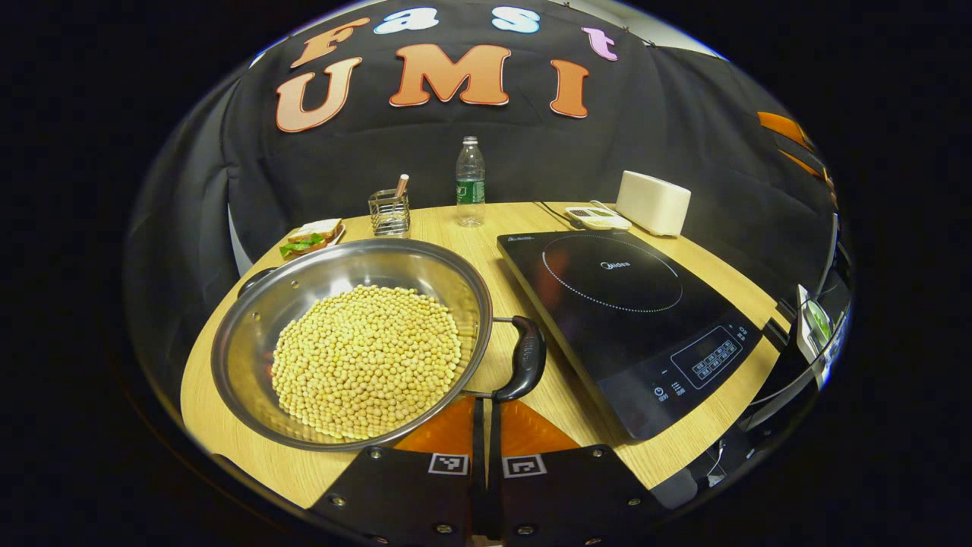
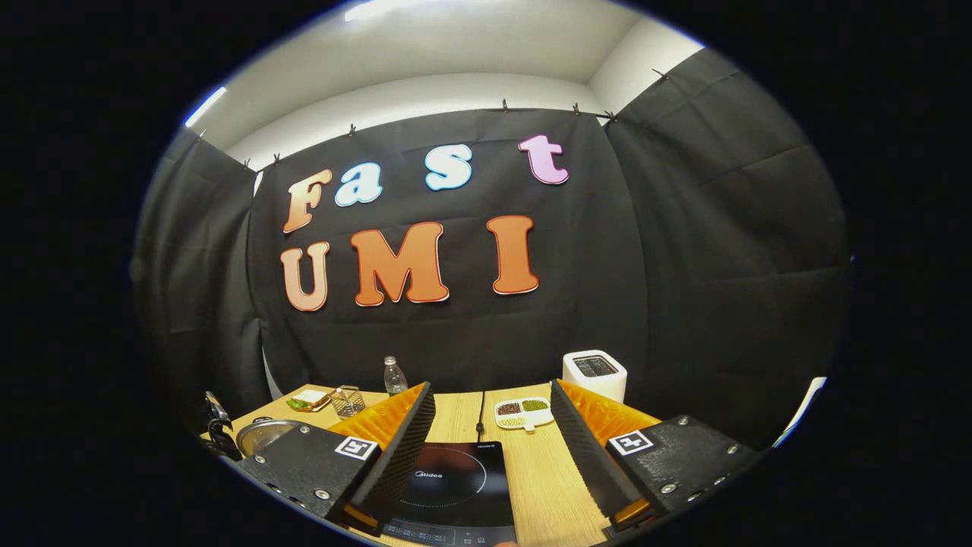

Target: First push the handle of the pot to place it horizontally, then grasp the pot with both hands and set it on the induction cooktop.

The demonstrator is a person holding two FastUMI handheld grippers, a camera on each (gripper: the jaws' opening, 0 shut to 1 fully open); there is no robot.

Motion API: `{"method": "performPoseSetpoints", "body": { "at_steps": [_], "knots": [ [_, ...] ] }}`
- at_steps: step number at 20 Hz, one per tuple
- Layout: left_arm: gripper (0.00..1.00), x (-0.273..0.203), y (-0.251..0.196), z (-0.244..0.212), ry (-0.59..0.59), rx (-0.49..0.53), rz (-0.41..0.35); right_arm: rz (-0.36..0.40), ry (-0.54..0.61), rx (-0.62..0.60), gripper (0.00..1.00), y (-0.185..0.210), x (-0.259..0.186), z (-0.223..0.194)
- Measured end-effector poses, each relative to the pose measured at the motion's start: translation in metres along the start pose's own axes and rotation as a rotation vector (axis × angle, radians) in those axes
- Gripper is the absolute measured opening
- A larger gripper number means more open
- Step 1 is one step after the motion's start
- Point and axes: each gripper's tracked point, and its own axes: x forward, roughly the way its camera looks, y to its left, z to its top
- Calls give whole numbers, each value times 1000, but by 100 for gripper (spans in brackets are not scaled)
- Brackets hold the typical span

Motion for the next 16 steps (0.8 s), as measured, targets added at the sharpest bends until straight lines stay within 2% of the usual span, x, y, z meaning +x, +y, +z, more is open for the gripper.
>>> {"method": "performPoseSetpoints", "body": {
  "at_steps": [6,16],
  "knots": [
    [2,24,-14,13,-1,-30,-30,-21,11,6,95,-16,8,-6],
    [2,59,-27,35,-4,-63,-32,-53,39,14,95,-33,17,-18]
  ]
}}
